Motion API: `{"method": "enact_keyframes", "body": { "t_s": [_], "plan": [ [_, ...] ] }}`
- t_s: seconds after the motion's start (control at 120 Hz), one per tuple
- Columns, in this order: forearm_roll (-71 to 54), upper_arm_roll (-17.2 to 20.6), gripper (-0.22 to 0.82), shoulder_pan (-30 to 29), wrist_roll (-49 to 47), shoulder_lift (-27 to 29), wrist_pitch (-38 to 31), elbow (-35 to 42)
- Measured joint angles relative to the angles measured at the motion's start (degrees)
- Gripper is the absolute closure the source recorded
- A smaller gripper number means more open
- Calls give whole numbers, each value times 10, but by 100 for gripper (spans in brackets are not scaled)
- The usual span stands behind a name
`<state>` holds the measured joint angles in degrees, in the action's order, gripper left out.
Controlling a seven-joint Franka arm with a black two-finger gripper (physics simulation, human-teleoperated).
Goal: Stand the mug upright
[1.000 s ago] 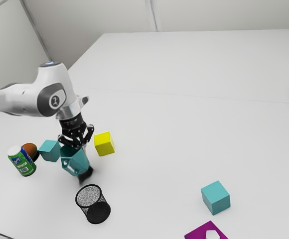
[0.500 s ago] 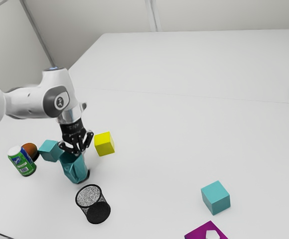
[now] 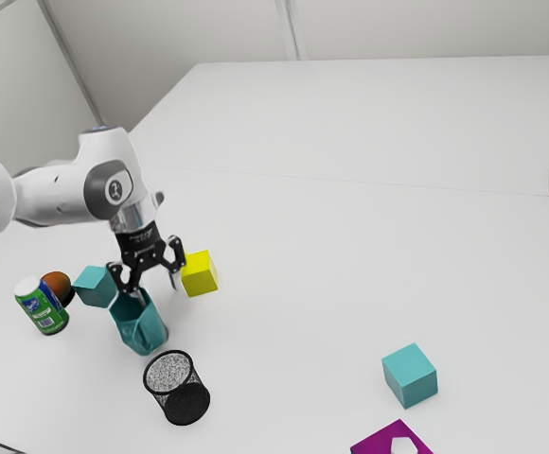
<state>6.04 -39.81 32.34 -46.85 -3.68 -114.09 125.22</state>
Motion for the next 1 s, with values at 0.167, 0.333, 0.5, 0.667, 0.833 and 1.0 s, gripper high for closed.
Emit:
{"method": "enact_keyframes", "body": {
  "t_s": [0.167,0.333,0.5,0.667,0.833,1.0],
  "plan": [
    [-3,0,10,4,4,6,5,-17],
    [-6,-3,4,6,11,12,22,-43],
    [-20,-4,2,3,23,13,51,-83],
    [-45,-2,1,1,61,13,79,-131],
    [-86,126,0,-113,135,20,95,-192],
    [-106,155,0,-128,232,33,111,-258]
  ]
}}
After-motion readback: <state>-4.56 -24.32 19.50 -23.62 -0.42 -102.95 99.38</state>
